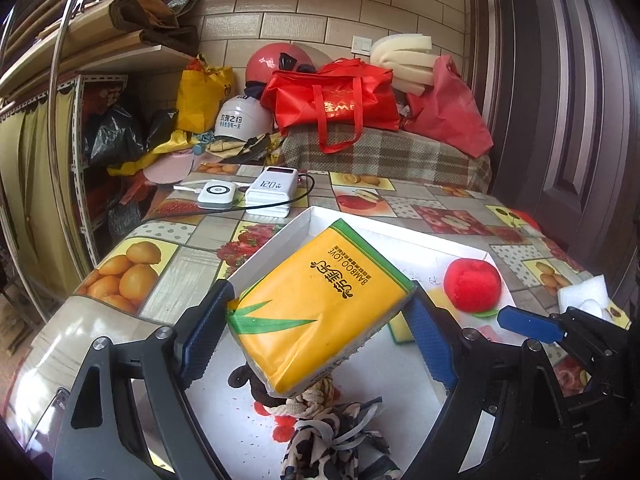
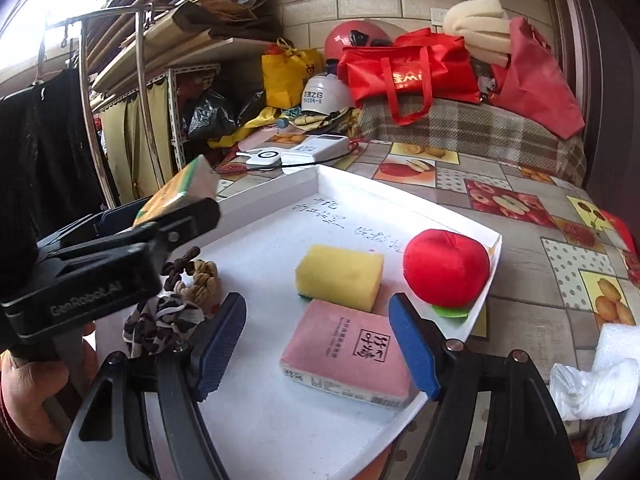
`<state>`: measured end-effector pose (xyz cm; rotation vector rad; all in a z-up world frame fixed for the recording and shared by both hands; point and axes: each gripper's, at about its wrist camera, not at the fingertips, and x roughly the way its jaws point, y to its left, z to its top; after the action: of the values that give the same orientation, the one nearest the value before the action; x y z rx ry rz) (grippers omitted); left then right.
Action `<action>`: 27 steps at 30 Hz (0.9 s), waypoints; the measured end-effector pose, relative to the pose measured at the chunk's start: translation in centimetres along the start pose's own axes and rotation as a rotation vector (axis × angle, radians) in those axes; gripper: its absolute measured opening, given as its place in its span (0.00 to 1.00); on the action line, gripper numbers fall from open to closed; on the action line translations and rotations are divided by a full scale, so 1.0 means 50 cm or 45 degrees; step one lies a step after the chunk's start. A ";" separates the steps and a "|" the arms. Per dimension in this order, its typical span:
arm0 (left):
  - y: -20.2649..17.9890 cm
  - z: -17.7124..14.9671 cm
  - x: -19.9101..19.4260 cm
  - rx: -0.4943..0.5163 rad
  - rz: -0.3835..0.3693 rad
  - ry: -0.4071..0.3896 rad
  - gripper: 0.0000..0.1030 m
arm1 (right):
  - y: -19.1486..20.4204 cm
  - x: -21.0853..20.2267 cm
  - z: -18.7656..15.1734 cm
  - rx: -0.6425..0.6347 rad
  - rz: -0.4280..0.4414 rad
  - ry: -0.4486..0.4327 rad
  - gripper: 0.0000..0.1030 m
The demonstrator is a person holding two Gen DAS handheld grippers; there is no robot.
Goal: Organize soft objects
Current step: 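Carry the yellow and pink tissue packs into the white tray and open both tools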
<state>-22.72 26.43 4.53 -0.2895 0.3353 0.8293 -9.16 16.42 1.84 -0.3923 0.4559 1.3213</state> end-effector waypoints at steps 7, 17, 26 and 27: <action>-0.013 -0.007 -0.022 0.046 0.058 -0.063 1.00 | 0.012 -0.014 0.000 -0.043 -0.038 -0.059 0.84; 0.012 -0.006 -0.025 -0.043 0.076 -0.066 1.00 | 0.004 -0.024 -0.001 -0.019 -0.061 -0.100 1.00; 0.006 -0.008 -0.033 -0.030 0.081 -0.090 1.00 | -0.001 -0.028 -0.007 0.010 -0.070 -0.098 1.00; 0.006 -0.008 -0.033 -0.030 0.081 -0.089 1.00 | -0.002 -0.028 -0.007 0.014 -0.070 -0.098 1.00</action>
<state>-24.05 25.36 4.78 -0.2722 0.2709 0.9044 -9.36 15.05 2.29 -0.3413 0.3854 1.2754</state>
